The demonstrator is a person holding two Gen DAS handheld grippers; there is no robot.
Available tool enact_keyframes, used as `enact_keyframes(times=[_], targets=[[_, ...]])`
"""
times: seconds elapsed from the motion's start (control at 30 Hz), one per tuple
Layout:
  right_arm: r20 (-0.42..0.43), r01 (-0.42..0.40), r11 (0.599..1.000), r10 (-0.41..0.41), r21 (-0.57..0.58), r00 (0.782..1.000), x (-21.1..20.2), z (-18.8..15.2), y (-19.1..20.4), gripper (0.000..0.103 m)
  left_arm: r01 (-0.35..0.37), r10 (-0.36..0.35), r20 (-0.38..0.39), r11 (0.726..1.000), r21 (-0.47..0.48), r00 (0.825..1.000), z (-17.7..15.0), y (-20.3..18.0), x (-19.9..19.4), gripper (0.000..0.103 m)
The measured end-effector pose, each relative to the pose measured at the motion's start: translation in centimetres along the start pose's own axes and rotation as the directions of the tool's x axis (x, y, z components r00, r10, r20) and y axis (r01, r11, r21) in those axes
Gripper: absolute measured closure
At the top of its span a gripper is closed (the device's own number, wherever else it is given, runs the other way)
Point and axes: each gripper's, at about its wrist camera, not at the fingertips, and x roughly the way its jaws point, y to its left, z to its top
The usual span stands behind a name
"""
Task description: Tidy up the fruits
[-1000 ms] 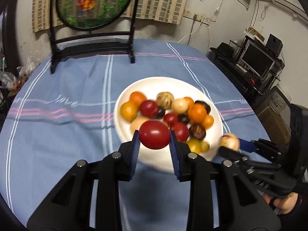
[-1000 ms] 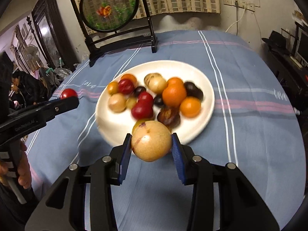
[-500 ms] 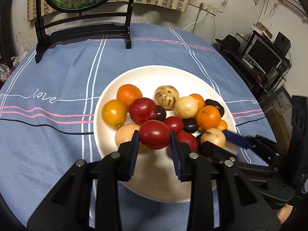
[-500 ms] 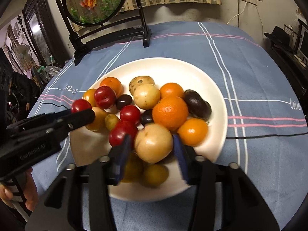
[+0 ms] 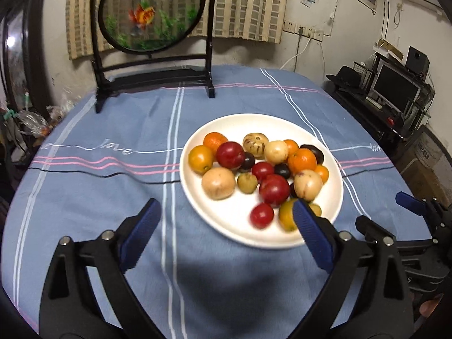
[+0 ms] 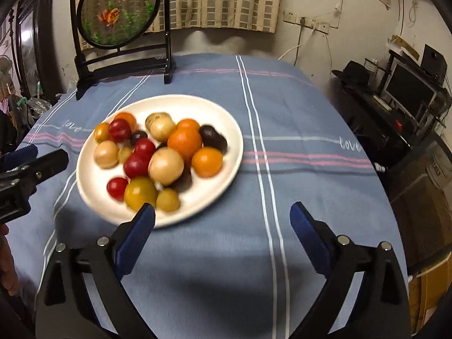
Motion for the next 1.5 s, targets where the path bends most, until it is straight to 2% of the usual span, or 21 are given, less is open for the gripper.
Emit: enact_keyframes(times=[0.1,0.27,0.37,0.67,0.97,1.33,1.5], targets=[[-0.003,-0.025,1.000,0.025,0.004,1.000,-1.3,-1.3,0.3,0.002,-0.028,0.028,0.020,1.000,0.011,0.999,-1.5,-0.5,-2.0,0.002],[0.003,0.012,1.000,-0.012,-0.008,1.000,-2.8,-2.7,1.1,0.001,-0.055,0.055,-0.004,0.998,0.023,0.998,-3.5,-0.8,-4.2,0.002],[0.015,0.021,1.000,-0.021,-0.015,1.000,-3.7,-3.3,1.5,0.001,-0.068,0.068,0.011,0.997,0.024,0.998,-4.6,-0.7,-5.6,0.002],[0.029,0.003,1.000,-0.002,-0.020,1.000,-6.0,-4.7,2.8,0.001,-0.072,0.073,0.033,0.997,-0.012,0.997,-6.4,0.5,-8.1,0.002],[0.028,-0.006,1.000,0.007,-0.019,1.000,-6.6,-4.8,3.2,0.001,-0.070,0.071,0.032,0.997,-0.017,0.997,-6.8,0.8,-8.7,0.002],[0.016,-0.007,1.000,0.008,-0.003,1.000,-6.3,-4.7,2.7,0.001,-0.036,0.035,-0.019,0.999,-0.038,0.999,-6.5,1.1,-7.5,0.002],[0.013,-0.011,1.000,0.011,-0.004,1.000,-6.2,-4.7,2.7,0.001,-0.046,0.045,-0.026,0.998,-0.037,0.999,-6.6,1.1,-7.3,0.002]])
